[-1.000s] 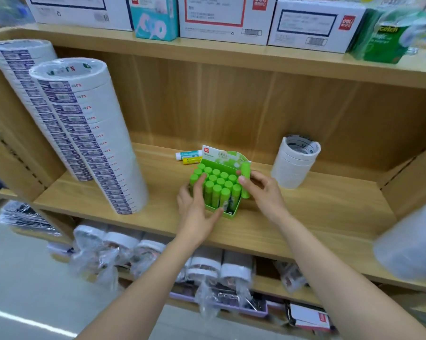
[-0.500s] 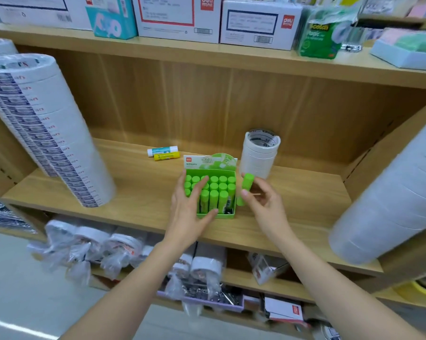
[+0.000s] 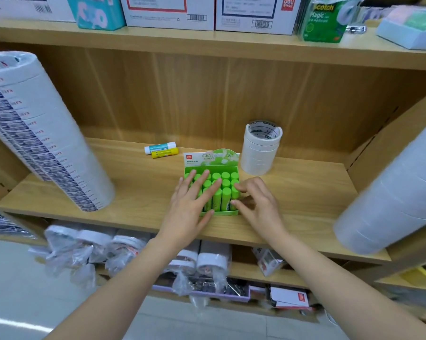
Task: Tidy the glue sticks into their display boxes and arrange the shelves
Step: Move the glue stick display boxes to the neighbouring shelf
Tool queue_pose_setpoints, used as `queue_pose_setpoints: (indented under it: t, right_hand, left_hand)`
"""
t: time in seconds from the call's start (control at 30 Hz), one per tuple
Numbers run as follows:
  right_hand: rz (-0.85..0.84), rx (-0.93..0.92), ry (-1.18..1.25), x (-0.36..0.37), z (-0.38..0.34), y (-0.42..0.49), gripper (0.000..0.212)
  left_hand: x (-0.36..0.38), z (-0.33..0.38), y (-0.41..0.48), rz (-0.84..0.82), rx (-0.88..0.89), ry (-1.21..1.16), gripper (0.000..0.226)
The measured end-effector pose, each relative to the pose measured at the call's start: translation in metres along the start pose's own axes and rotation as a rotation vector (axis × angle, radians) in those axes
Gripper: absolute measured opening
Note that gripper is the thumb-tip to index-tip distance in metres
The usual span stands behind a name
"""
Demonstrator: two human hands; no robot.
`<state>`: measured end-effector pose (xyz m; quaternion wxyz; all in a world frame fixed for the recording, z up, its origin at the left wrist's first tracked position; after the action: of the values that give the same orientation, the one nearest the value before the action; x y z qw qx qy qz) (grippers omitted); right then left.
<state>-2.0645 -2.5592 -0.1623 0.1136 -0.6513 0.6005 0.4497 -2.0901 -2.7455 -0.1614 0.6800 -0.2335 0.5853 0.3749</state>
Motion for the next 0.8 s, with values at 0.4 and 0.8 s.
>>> queue_pose_setpoints:
  t: [0.4,0.8]
  right_hand:
    - [-0.022,0.065,-0.102,-0.004,-0.007,-0.001,0.026]
    - [-0.071,0.067,0.084,0.014,-0.002,0.011,0.038]
  left_hand:
    - [0.001,-0.001,0.002,0.093,0.042,-0.039,0.068]
    - [0.001,-0.007,0.001,0.132,0.003,-0.186,0.072]
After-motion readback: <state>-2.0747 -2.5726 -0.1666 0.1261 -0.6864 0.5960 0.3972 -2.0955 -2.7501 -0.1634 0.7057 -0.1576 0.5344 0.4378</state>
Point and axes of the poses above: each hand's wrist, its own y-axis towards the middle knuckle, its own x-axis out of the palm, z = x × y, the point moved 4 cm from there along y, towards the middle knuckle, and after that the axes turned 15 degrees about -z, right-handed, at the moved point
